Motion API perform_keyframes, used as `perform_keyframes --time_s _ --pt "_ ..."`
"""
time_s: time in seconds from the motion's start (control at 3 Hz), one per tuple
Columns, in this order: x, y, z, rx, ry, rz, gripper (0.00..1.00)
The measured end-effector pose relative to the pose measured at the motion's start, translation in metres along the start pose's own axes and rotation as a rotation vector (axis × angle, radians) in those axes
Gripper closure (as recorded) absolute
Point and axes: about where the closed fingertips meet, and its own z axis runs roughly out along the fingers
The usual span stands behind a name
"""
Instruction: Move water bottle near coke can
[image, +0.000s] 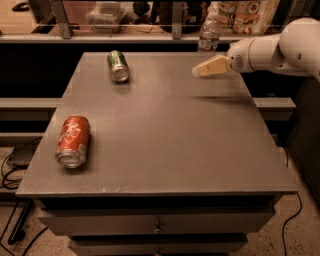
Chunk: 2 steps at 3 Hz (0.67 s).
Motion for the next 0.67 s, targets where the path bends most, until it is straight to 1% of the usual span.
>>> perform_keyframes --time_s 0.33,0.67 --pt "-0.010 -0.007 0.018 0.022 -0.070 0.036 0.00" --pt "-0.020 -0.016 0.035 0.040 -0.111 0.048 0.00"
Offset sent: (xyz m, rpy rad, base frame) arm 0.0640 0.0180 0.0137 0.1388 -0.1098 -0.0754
